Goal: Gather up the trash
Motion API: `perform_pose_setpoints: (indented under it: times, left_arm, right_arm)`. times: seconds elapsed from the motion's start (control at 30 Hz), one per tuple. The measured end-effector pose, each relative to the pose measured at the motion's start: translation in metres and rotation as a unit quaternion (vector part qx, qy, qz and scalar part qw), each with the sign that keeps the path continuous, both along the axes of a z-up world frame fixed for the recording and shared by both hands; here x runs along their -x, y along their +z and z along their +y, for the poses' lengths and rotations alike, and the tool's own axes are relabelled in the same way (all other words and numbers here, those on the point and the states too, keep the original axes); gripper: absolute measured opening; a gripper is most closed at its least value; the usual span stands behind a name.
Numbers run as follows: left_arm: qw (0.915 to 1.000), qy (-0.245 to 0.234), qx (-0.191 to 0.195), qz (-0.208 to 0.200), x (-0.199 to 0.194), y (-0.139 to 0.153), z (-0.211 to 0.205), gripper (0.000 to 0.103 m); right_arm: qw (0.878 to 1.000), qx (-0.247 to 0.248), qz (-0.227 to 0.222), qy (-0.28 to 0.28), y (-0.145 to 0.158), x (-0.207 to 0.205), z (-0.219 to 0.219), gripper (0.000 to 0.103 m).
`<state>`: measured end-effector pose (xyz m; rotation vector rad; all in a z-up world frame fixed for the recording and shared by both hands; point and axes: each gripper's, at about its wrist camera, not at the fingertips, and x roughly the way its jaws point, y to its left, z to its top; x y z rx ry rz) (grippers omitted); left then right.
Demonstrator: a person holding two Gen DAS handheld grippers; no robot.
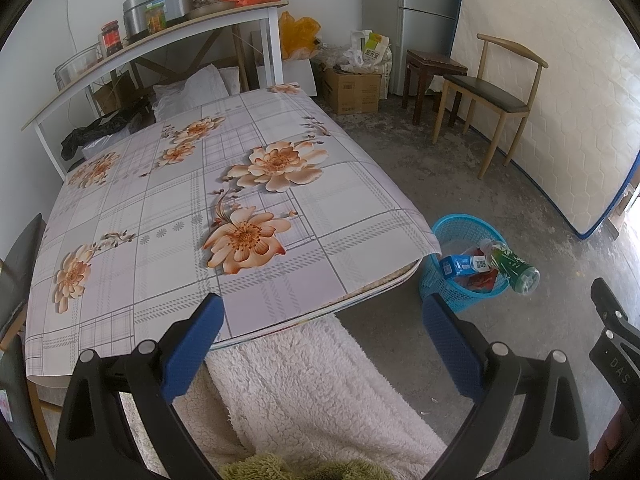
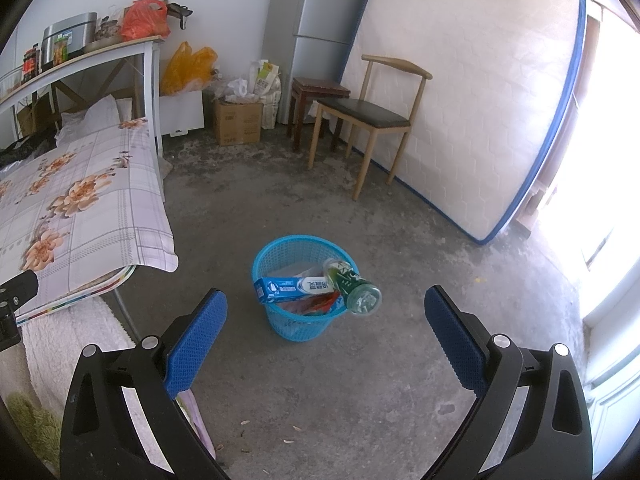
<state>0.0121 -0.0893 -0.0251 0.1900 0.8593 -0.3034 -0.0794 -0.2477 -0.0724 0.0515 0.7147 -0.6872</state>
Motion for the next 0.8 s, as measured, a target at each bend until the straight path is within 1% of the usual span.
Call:
perform_pose_setpoints:
  times: [0.8]
  left_arm:
    - [1.0000,0.000,0.001,0.000,-0.0003,0.0002,0.0007,0.097]
  right_arm:
    - [1.000,0.001,-0.001,-0.001,0.0008,-0.0019,0.0012,0.095]
